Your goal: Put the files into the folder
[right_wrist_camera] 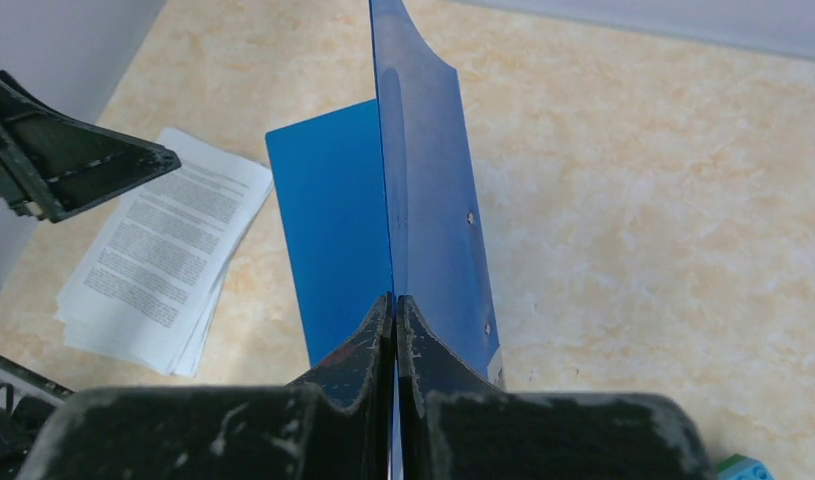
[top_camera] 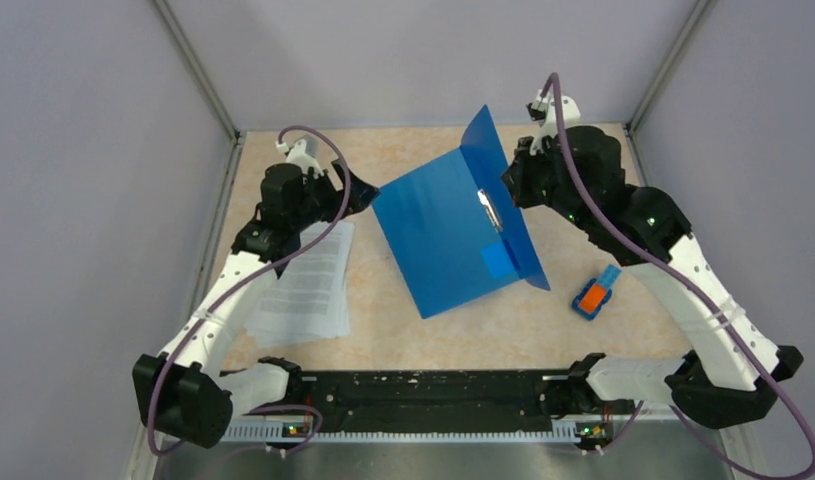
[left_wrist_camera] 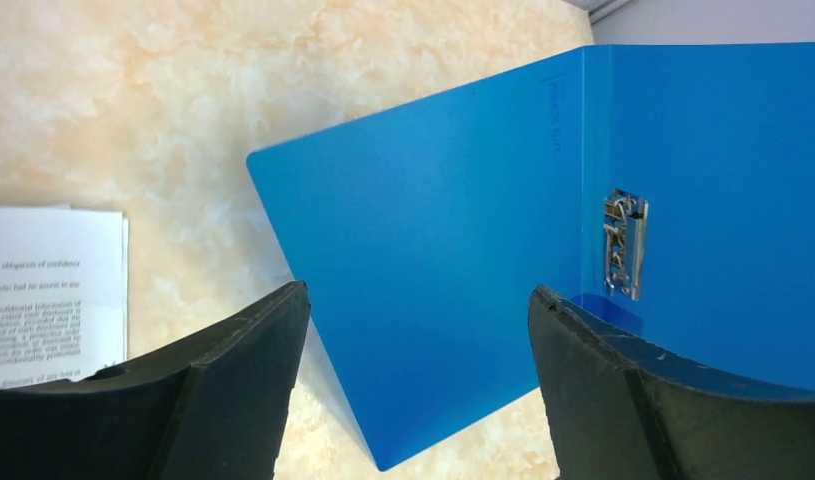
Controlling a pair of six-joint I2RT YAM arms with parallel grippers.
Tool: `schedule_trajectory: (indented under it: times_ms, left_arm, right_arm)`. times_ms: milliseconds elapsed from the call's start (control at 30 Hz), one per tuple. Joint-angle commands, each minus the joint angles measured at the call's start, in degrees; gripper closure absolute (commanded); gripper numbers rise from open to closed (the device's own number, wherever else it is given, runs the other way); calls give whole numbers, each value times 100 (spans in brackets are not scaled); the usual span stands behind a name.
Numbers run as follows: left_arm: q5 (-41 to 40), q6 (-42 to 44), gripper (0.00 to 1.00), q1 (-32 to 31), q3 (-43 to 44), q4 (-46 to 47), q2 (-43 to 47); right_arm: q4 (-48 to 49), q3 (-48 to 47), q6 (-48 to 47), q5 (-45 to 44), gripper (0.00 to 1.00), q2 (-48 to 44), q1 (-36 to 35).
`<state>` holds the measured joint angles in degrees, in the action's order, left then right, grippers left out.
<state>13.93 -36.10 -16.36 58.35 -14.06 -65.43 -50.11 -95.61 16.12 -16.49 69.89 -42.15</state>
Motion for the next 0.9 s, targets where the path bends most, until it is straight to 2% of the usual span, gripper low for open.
schedule_trajectory:
  times_ms: [0, 167, 267, 467, 867]
  left_arm:
    - [427, 23, 14, 153, -408, 1424, -87]
    - [1271, -153, 13, 282, -860, 2911, -396]
    - [1525, -127, 12, 333, -1115, 3372, -369]
    - [1642, 25, 11, 426, -1396, 3612, -356]
    - [2071, -236, 10, 448, -1856, 3907, -316]
  right_arm:
    - [559, -352, -187, 72, 100, -328, -41]
    - [565, -665, -164, 124, 100, -380, -39]
    - [539, -857, -147, 152, 100, -382, -39]
    - [423, -1256, -144, 110, 100, -347, -39]
    - [335, -1768, -151, -63, 100, -242, -39]
